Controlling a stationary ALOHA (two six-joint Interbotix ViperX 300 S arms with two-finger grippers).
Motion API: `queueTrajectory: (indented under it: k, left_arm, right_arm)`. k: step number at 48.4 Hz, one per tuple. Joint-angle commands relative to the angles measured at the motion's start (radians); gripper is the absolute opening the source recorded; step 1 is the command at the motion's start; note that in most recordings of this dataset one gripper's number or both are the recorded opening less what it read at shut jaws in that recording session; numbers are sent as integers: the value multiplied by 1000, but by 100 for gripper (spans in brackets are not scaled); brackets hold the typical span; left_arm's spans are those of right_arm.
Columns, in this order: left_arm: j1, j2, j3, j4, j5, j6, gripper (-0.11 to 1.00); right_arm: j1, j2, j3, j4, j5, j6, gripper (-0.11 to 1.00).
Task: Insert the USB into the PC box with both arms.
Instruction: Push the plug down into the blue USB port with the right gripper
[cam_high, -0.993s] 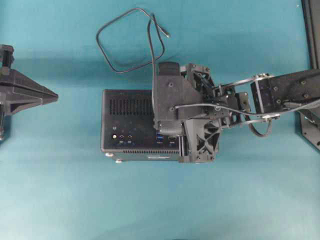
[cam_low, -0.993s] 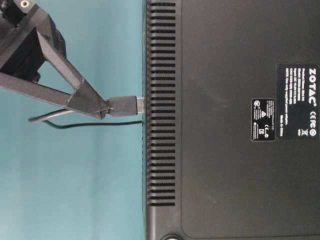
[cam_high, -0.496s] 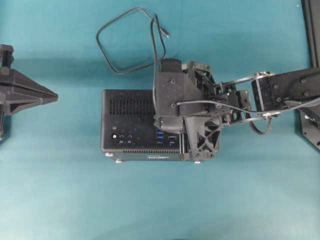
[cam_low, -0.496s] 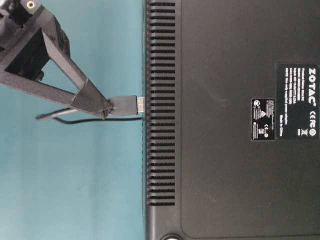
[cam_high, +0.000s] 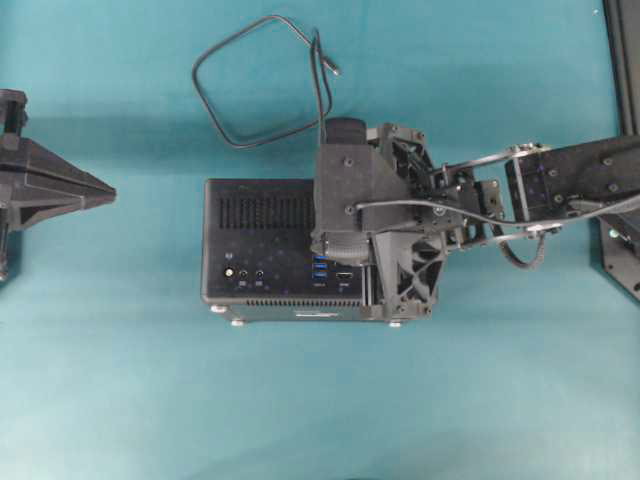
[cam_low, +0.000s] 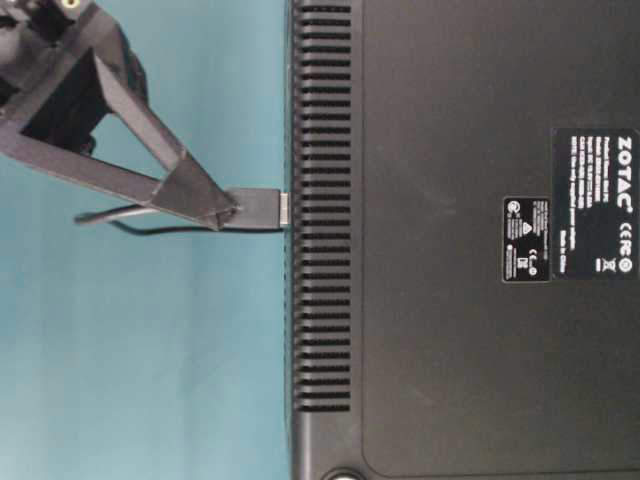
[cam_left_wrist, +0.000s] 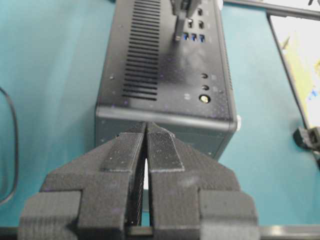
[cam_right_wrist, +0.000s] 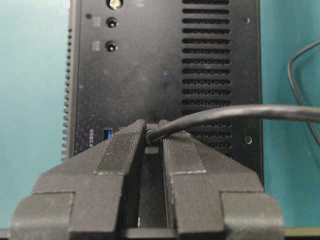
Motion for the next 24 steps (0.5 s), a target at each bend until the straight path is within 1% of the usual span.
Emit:
queueTrajectory:
  k: [1,8,13,18,24]
  left_arm:
    - [-2,3,-18,2,-9,-2,0]
    - [-2,5,-20,2,-9,-2,0]
    - [-2,5,-20,2,-9,-2,0]
    - [-2,3,-18,2,-9,-2,0]
    - [-2,5,-18,2,-8,-2,0]
  right_arm:
    - [8,-3,-2,3,-6,6,12]
    - [32,-2,-2,17,-9,11,12]
    - [34,-2,-2,17,-9,14,12]
    - [18,0,0,11,-9,12,12]
    - [-11,5,2,-11,-6,9,12]
